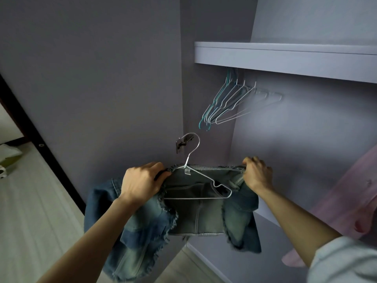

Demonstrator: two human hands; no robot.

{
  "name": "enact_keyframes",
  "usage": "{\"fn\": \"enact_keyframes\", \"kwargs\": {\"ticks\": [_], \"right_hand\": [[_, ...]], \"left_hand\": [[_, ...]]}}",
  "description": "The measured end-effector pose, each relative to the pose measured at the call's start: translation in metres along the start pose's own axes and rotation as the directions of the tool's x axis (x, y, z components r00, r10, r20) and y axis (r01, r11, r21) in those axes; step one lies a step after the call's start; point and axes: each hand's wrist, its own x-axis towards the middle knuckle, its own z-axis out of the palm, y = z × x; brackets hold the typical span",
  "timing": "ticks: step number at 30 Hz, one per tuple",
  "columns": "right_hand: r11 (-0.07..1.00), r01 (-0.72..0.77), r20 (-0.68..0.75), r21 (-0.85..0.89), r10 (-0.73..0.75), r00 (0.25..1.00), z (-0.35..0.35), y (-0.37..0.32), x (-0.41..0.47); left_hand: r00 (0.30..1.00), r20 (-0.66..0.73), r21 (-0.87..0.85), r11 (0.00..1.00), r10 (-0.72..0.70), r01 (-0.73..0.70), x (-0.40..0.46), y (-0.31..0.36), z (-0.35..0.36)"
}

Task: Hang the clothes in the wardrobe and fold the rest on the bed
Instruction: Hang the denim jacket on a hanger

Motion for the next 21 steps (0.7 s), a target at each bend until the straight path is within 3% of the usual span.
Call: {"fn": "enact_keyframes", "kwargs": {"ticks": [3, 11, 14, 17, 19, 21], "right_hand": [[1.000, 0.004, 0.030, -0.020, -0.004, 1.000, 0.003, 0.002, -0.003], [0.985, 0.020, 0.071, 0.169, -0.032, 0.997, -0.011, -0.015, 0.002], [0.970, 0.019, 0.001, 0.241, -0.020, 1.000, -0.016, -0.026, -0.005], [0.955, 0.155, -0.115, 0.255, -0.130, 0.985, -0.009, -0.034, -0.024], [0.915, 0.278, -0.002, 0.293, -0.290, 0.957, 0.001, -0.032, -0.038], [0.889, 0.285, 0.328, 0.359, -0.406, 0.853, 0.003, -0.027, -0.045]], "left_hand": [[0.999, 0.000, 0.036, 0.998, -0.047, 0.047, 0.003, 0.005, 0.000], [0.973, -0.009, 0.067, 0.971, -0.229, 0.230, 0.005, 0.012, 0.007], [0.962, -0.008, 0.055, 0.961, -0.272, 0.272, 0.007, 0.015, 0.012], [0.930, -0.011, 0.007, 0.930, -0.368, 0.368, 0.008, 0.015, 0.017], [0.900, -0.019, -0.047, 0.899, -0.436, 0.435, 0.009, 0.013, 0.019], [0.897, -0.037, -0.099, 0.894, -0.441, 0.436, 0.008, 0.012, 0.020]]}}
